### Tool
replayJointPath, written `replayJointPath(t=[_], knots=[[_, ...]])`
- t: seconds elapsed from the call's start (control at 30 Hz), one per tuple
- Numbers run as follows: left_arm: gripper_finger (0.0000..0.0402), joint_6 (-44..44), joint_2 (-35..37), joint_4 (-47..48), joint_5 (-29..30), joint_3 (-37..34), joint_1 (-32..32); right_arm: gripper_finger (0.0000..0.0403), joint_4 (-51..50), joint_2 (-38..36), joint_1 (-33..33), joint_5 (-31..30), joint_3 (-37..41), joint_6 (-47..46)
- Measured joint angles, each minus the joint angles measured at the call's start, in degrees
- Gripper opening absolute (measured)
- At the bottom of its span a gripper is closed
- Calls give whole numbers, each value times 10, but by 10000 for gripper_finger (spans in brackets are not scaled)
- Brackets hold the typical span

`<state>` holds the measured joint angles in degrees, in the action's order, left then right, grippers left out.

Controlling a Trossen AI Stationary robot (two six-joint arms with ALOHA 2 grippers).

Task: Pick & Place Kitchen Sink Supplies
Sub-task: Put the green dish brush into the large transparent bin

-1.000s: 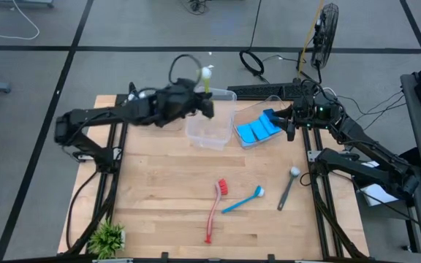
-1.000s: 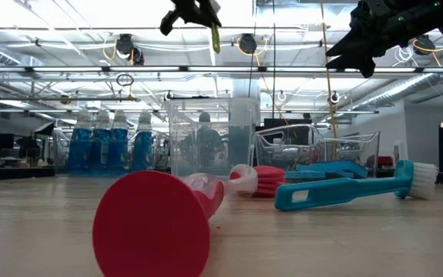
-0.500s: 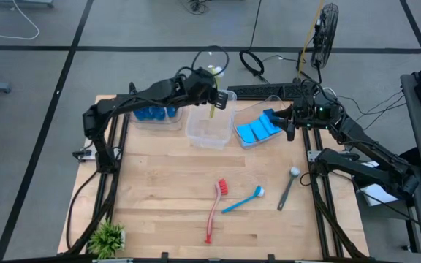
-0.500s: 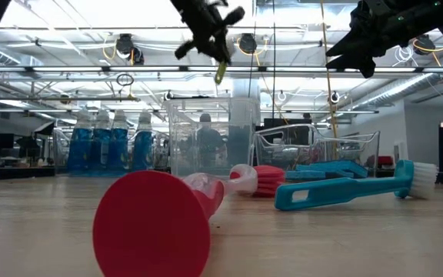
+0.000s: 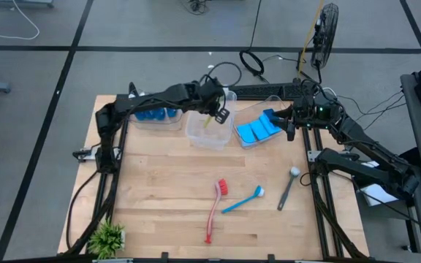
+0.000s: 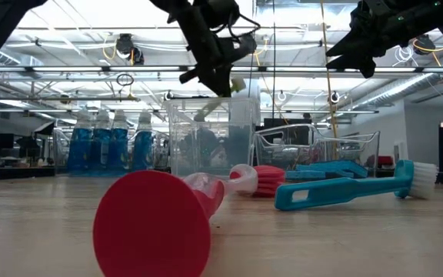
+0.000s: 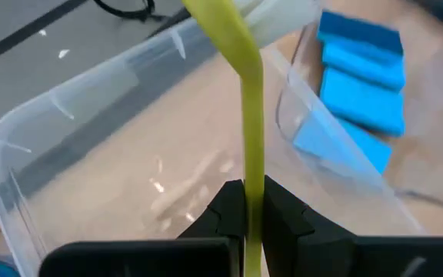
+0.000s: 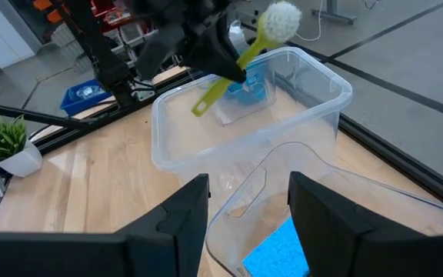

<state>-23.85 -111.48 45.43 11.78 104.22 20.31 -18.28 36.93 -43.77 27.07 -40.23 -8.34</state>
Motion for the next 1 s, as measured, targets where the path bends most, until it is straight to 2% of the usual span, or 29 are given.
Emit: replayJointPath(t=[0.13,0.37,1.0], knots=[[19,40,-8,18,-29,0,3,169,0,0,0,0,0,0],[19,68,-24,21,-42,0,11,169,0,0,0,0,0,0],[19,103,-70,43,-82,0,26,169,-2,1,0,0,0,-12]])
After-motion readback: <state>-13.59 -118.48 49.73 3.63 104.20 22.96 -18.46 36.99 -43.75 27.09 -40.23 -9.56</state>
